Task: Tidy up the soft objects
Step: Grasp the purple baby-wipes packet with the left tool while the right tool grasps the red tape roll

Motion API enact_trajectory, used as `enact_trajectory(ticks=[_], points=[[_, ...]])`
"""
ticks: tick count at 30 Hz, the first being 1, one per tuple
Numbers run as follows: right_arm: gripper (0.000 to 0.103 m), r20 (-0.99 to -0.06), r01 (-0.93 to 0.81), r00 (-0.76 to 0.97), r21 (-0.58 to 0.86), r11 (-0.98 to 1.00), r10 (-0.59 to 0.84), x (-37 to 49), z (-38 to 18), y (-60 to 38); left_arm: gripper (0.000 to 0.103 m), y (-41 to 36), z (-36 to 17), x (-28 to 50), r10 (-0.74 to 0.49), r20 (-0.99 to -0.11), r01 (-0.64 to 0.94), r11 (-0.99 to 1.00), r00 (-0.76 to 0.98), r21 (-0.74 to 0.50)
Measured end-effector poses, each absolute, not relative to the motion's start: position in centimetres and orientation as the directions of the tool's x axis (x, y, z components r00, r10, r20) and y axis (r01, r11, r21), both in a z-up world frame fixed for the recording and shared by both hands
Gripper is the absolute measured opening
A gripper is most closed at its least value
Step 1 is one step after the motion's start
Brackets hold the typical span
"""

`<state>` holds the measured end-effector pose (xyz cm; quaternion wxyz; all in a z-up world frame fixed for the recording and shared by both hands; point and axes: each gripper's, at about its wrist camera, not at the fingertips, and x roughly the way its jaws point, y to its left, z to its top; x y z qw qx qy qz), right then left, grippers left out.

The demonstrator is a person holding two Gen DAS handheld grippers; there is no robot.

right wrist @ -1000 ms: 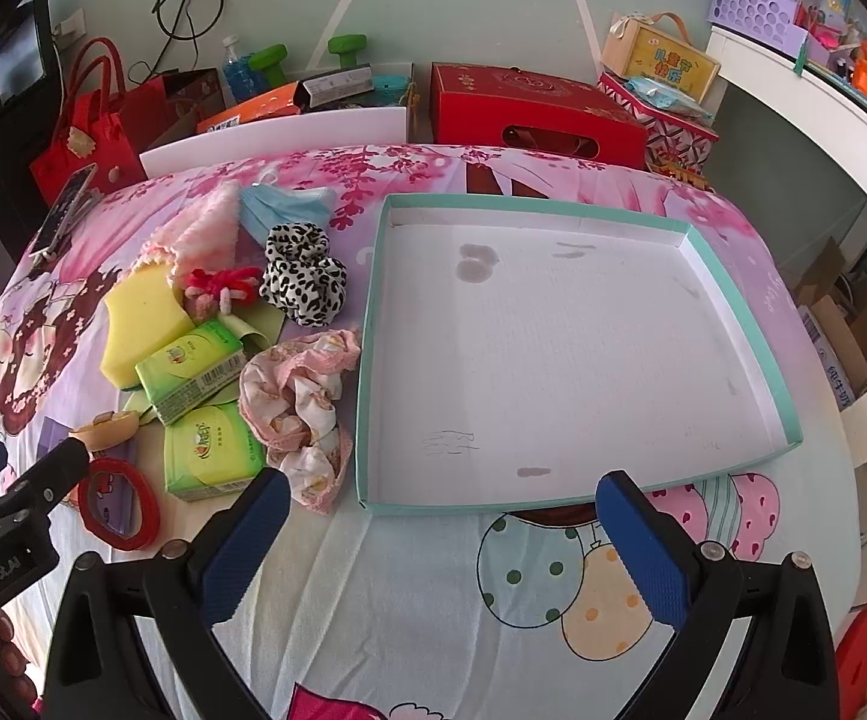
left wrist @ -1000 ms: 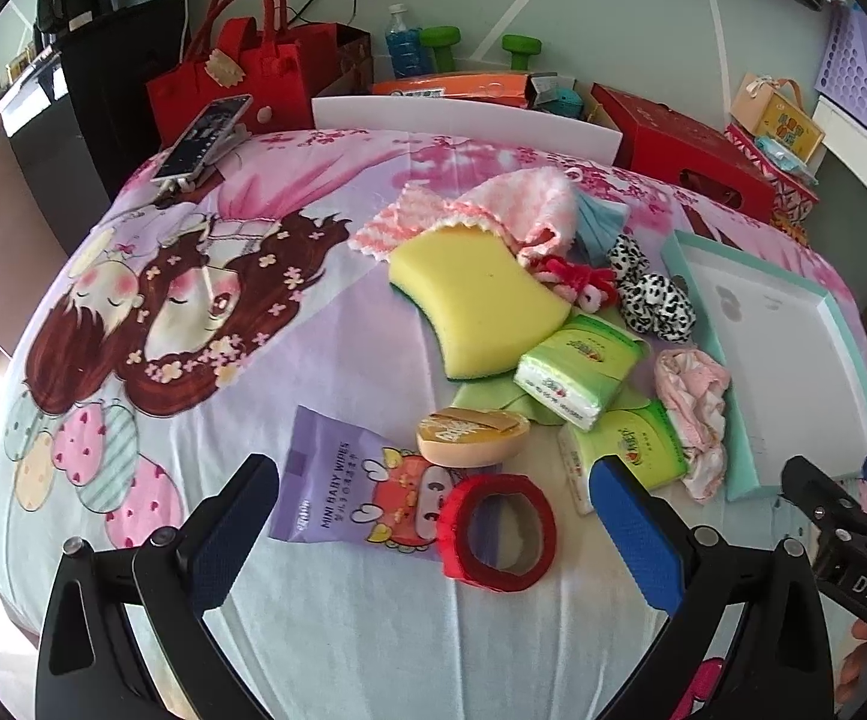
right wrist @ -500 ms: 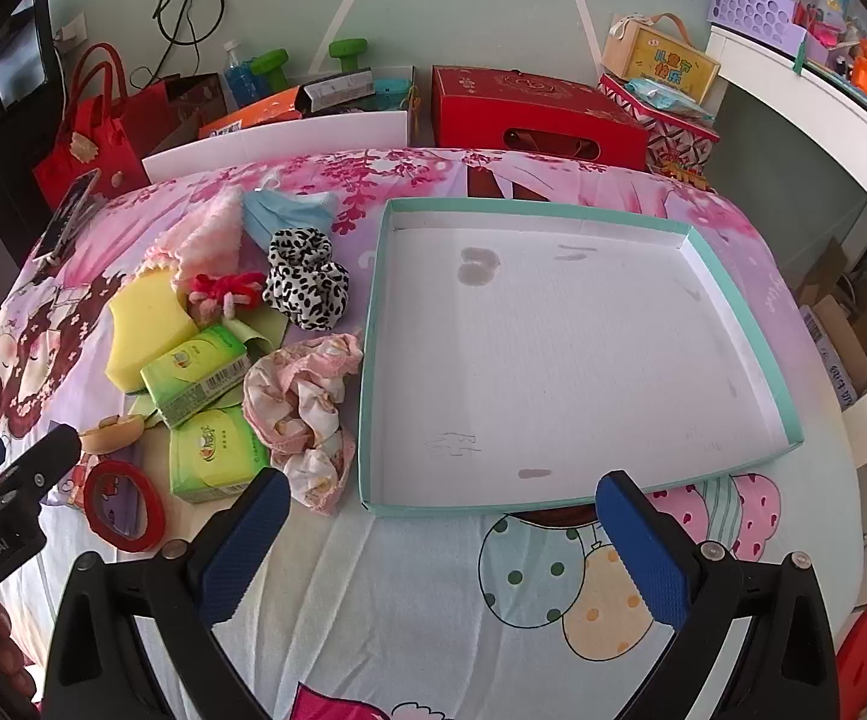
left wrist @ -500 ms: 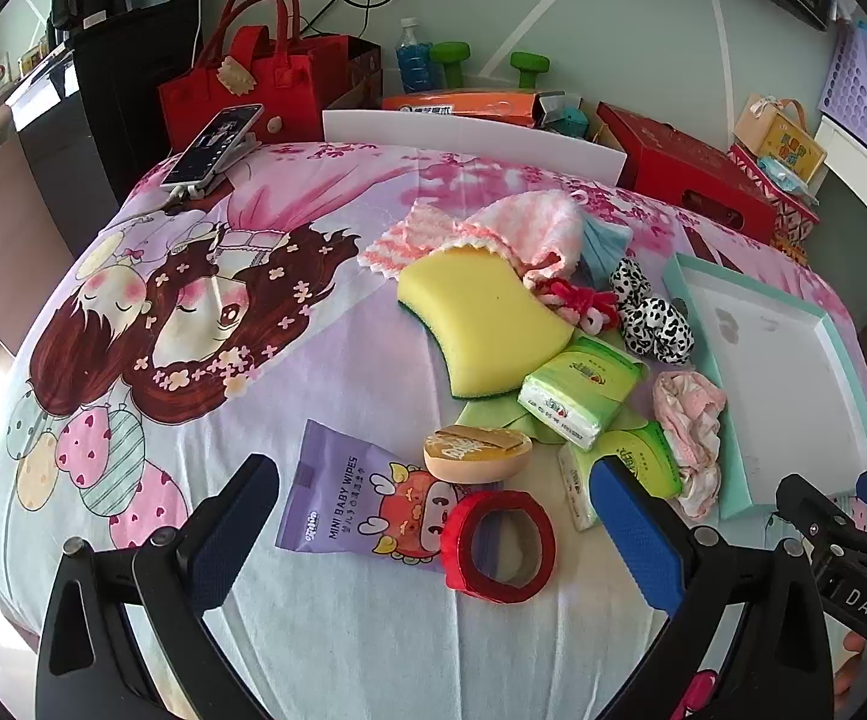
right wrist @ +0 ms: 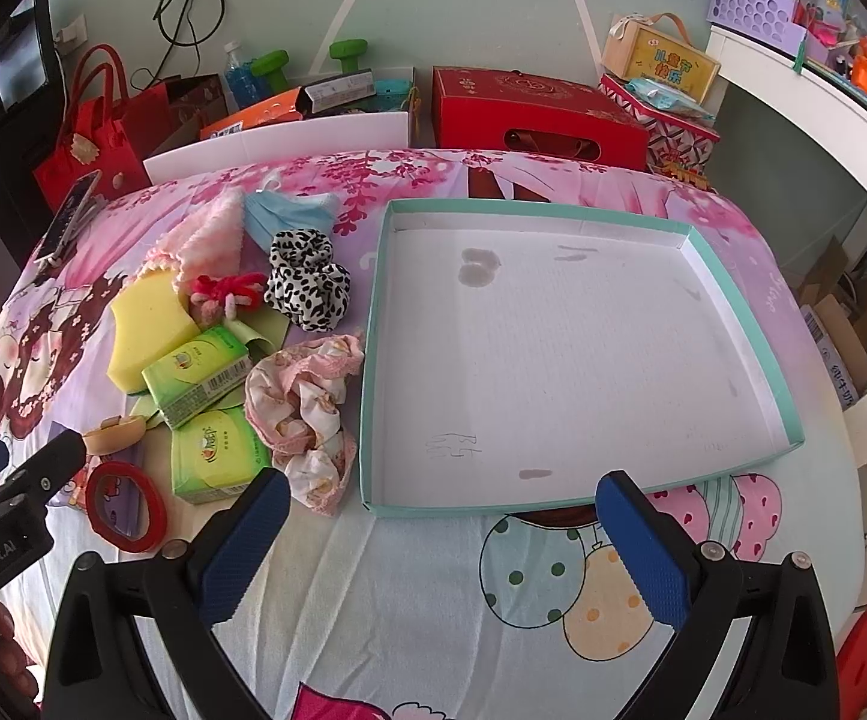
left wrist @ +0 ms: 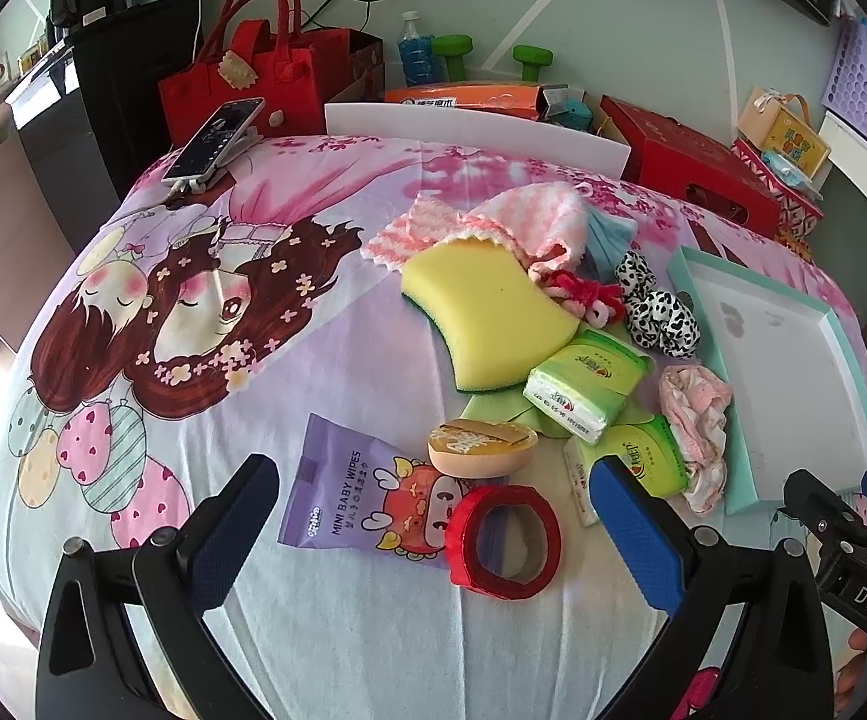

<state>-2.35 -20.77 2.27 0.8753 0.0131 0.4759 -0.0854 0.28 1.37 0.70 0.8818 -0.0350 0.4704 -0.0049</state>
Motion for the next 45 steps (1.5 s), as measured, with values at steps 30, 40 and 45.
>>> enact_trajectory(ticks=[30, 40, 45], points=[[0.103, -0.822, 0.100, 0.563, -0.030, 0.995, -0.081, -2.2, 3.0, -18.9, 0.103, 5.7, 2.0, 0.3, -0.022, -0.811, -0.132, 0.984, 0.585, -0.122], [0.103, -0.838, -0.133, 0.517, 0.126, 0.983, 0.177, -1.2, 0.9, -11.6, 0.103, 10.6, 0.5, 0.7, 0.074, -0.845, -0.270, 0.959, 0.529, -0.085], [0.103, -0.870, -0.179, 0.431, 0.176, 0.968, 0.238, -0.7, -1.9, -8.9, 0.103, 10.6, -0.8, 1.1, 0.051, -0.874, -0.237, 0.968, 0.484, -0.075]])
